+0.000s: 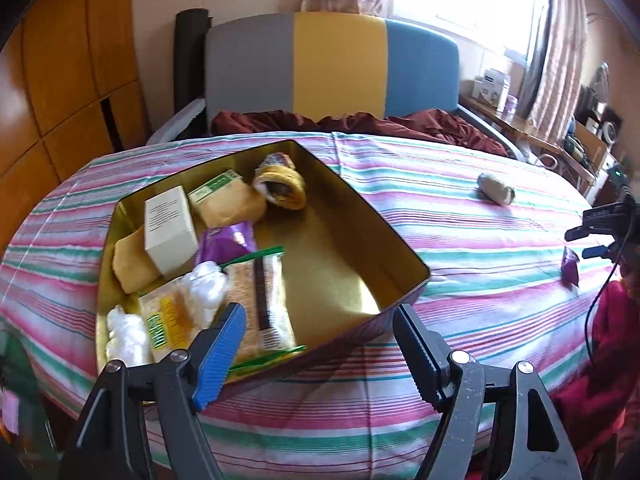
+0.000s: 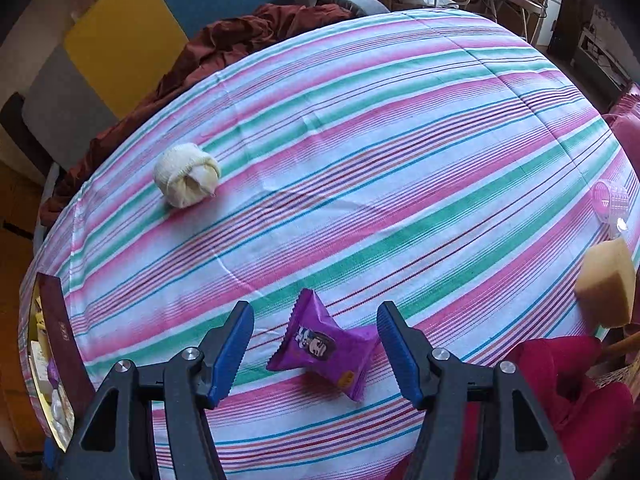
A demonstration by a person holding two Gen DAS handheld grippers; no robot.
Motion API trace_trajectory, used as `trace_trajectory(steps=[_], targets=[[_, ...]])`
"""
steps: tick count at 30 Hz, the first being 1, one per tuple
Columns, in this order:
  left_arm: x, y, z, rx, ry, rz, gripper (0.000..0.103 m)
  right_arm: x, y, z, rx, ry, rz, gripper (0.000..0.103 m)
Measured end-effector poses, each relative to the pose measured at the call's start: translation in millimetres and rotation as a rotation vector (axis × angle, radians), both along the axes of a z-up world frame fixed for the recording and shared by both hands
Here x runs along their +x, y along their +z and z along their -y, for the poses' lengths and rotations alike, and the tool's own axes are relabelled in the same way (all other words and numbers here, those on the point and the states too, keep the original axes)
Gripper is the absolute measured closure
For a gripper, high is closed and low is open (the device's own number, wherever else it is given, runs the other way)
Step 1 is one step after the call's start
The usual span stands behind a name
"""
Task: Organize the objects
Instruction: 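Grasp the purple snack packet with the right gripper, then grasp the white rolled sock with the left gripper while the right gripper holds the purple packet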
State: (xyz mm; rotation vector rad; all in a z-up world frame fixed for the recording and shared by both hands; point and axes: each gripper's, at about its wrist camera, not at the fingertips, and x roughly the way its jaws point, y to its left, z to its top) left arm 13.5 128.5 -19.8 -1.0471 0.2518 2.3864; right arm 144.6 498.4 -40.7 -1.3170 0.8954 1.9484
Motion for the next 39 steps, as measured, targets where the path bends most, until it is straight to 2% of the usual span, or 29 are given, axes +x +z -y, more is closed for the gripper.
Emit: trace_trajectory(steps=[2, 5, 8, 12, 15, 16, 18, 22, 25, 26, 28, 31, 34, 36, 39], targets=[[2.0, 0.4, -4.0, -0.002, -0.016, -0.001, 0.026, -4.8, 1.0, 5.2, 0.01, 0.044, 0.037, 0.038], [4.1, 0.2, -10.1, 0.0, -0.037, 0.005, 0.026, -11.7, 4.1, 14.0, 0.042, 0.133, 0.116, 0.032], [6.5, -0.7, -15.4, -0.004, -0.057, 0.008, 0.026, -19.4, 5.3, 24.4, 0.099, 0.271, 0.198, 0.031], [8.0, -2.5, -19.2, -0.009, -0.068, 0.016, 0.026, -29.3, -7.8, 36.9, 0.156, 0.44, 0.346, 0.03], [8.3, -3.6, -22.0, -0.012, -0.073, 0.025, 0.026, -34.1, -20.4, 37.3, 0.177, 0.477, 0.402, 0.032], [8.5, -3.6, -22.9, -0.015, -0.077, 0.024, 0.026, -35.1, -25.9, 36.4, 0.165, 0.49, 0.415, 0.041], [8.7, -3.1, -25.5, -0.018, -0.084, 0.021, 0.026, -36.4, -29.9, 34.2, 0.167, 0.492, 0.426, 0.07], [7.3, -2.5, -36.2, -0.015, -0.102, 0.031, 0.026, -38.9, -18.8, 25.5, 0.171, 0.434, 0.324, 0.07], [7.9, 0.3, -52.2, -0.014, -0.131, 0.027, 0.026, -42.2, -16.8, 15.9, 0.153, 0.347, 0.249, 0.07], [8.2, 1.9, -58.5, -0.011, -0.143, 0.023, 0.026, -42.0, -14.6, 9.5, 0.12, 0.308, 0.213, 0.07], [7.0, 4.2, -72.2, -0.006, -0.164, 0.024, 0.026, -37.3, -3.6, -3.1, 0.117, 0.23, 0.093, 0.07], [3.7, 6.7, -94.1, 0.0, -0.194, 0.027, 0.026, -26.3, -11.8, -19.2, 0.069, 0.136, 0.024, 0.07], [-4.4, 5.8, -119.9, 0.005, -0.214, 0.049, 0.026, -11.2, -24.0, -36.0, -0.031, 0.042, -0.03, 0.07], [-12.0, 1.9, -138.3, 0.016, -0.224, 0.088, 0.026, -4.3, -16.1, -40.7, 0.004, 0.017, -0.056, 0.07], [-24.1, -3.0, -170.0, 0.025, -0.239, 0.136, 0.026, -2.1, -16.2, -39.4, -0.012, 0.022, -0.062, 0.07]])
